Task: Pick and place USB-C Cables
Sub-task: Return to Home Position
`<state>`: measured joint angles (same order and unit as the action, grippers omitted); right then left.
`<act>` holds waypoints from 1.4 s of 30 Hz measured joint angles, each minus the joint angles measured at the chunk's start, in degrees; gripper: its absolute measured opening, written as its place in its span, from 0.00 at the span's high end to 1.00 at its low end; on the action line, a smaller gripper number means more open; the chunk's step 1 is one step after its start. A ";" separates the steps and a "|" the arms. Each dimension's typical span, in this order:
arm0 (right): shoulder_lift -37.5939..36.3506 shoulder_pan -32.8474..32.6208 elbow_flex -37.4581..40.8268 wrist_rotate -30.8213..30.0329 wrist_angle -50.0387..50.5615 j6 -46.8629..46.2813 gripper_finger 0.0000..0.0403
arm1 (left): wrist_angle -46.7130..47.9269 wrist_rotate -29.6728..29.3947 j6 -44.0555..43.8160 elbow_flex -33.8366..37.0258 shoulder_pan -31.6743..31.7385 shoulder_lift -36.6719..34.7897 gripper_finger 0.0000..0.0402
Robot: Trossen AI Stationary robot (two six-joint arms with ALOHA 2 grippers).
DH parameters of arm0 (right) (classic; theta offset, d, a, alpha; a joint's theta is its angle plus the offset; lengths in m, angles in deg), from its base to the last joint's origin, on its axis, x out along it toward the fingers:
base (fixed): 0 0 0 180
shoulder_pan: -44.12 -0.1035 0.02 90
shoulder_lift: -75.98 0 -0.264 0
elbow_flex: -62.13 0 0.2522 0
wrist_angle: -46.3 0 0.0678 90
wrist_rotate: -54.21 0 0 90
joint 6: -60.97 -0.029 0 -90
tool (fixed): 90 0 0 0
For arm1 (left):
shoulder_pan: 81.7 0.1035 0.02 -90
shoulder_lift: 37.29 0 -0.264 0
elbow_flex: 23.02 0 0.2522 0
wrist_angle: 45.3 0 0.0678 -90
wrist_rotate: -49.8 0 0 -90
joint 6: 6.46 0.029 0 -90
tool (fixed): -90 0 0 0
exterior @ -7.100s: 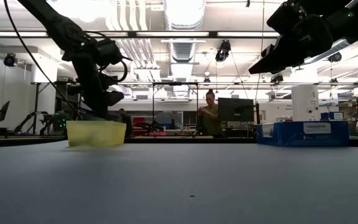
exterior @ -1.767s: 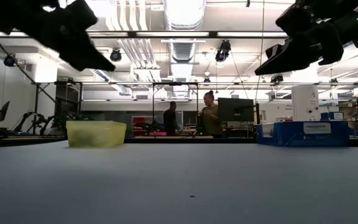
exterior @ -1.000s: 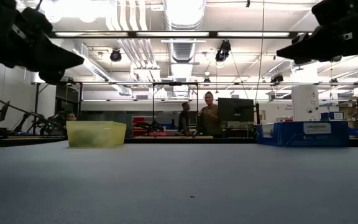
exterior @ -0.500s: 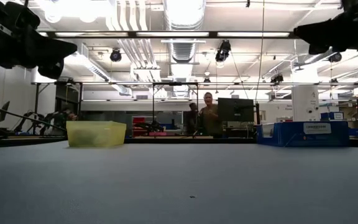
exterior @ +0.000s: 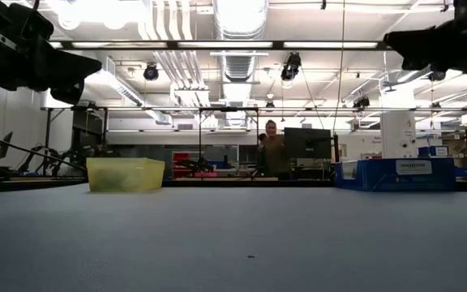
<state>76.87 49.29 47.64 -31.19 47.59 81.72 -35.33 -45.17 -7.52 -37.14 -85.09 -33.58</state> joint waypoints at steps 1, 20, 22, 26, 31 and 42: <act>-0.04 -0.01 0.01 0.18 -0.20 -1.22 0.86 | -0.18 0.01 0.00 0.01 0.00 0.08 1.00; 1.59 -0.02 0.04 -0.10 0.20 -25.89 0.86 | -0.08 0.00 0.00 0.09 -0.01 0.39 1.00; 1.59 -0.02 0.04 -0.10 0.20 -25.89 0.86 | -0.08 0.00 0.00 0.09 -0.01 0.39 1.00; 1.59 -0.02 0.07 -0.10 0.20 -25.90 0.86 | -0.08 0.02 0.00 0.11 -0.01 0.39 1.00; 1.59 -0.02 0.07 -0.10 0.20 -26.17 0.86 | -0.08 0.00 0.00 0.11 -0.01 0.39 1.00; 1.61 -0.01 0.09 -0.12 0.20 -26.17 0.86 | -0.08 0.00 0.02 0.11 -0.01 0.39 1.00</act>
<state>78.48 49.28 47.72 -31.30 47.79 55.56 -35.42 -45.18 -7.50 -37.03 -85.10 -33.19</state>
